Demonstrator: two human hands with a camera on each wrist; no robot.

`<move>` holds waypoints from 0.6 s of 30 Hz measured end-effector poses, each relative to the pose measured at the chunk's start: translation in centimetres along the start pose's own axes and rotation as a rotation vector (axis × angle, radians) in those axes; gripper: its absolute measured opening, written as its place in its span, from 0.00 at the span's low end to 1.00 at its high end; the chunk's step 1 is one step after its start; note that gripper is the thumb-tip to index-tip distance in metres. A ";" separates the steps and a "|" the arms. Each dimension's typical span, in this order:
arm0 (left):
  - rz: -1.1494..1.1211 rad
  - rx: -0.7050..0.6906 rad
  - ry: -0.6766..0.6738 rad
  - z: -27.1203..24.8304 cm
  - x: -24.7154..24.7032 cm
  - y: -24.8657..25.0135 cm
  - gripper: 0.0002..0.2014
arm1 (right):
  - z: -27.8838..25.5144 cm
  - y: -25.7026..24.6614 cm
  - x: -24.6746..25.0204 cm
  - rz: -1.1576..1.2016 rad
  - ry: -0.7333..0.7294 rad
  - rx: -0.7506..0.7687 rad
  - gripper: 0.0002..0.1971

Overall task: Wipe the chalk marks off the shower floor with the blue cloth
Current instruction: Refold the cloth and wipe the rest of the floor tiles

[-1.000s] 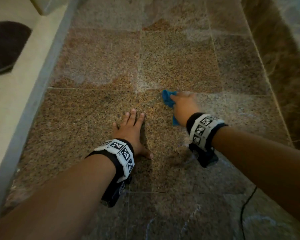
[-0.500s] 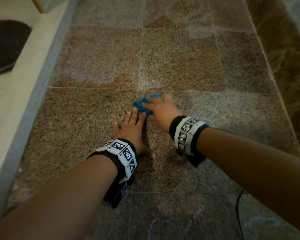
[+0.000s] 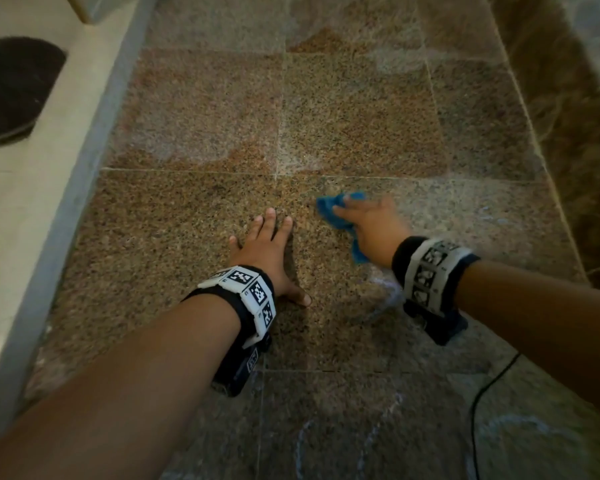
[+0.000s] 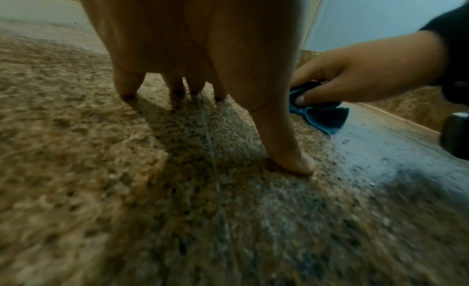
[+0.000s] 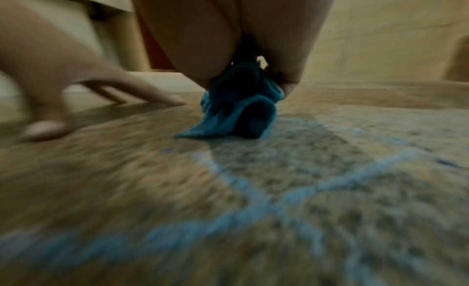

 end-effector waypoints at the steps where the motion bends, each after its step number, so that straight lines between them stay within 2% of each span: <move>1: 0.006 0.007 -0.001 0.0 0.0 0.0 0.71 | -1.2 -2.2 -0.1 -0.067 0.003 0.088 0.31; 2: 0.010 0.014 -0.004 0.0 0.0 0.0 0.71 | -2.3 -3.7 -0.2 -0.107 -0.014 0.146 0.31; 4: 0.010 0.024 -0.014 0.0 0.1 0.1 0.71 | -3.7 -4.8 -0.1 -0.101 -0.064 0.166 0.30; 7: 0.022 0.053 -0.035 -0.5 0.3 0.2 0.68 | -3.3 -4.0 0.5 0.085 -0.131 0.164 0.29; 9: 0.026 0.065 -0.056 -1.4 0.6 0.5 0.63 | -3.3 -2.9 1.7 0.224 -0.104 0.164 0.28; 12: 0.031 0.066 -0.029 -3.8 1.9 1.4 0.56 | -4.5 -0.1 4.4 0.410 -0.027 0.074 0.26; 18: 0.051 0.071 -0.014 -8.7 5.4 3.5 0.53 | -7.0 3.5 9.0 0.570 0.026 -0.037 0.20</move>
Point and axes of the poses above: each hand's wrist, its own z-axis towards the middle knuckle, its own x-axis out of the back of the hand, y = z × x, the point moved 10 cm from there along z, towards the middle knuckle, and after that the axes turned 4 degrees about -y, right-handed, at the moved point
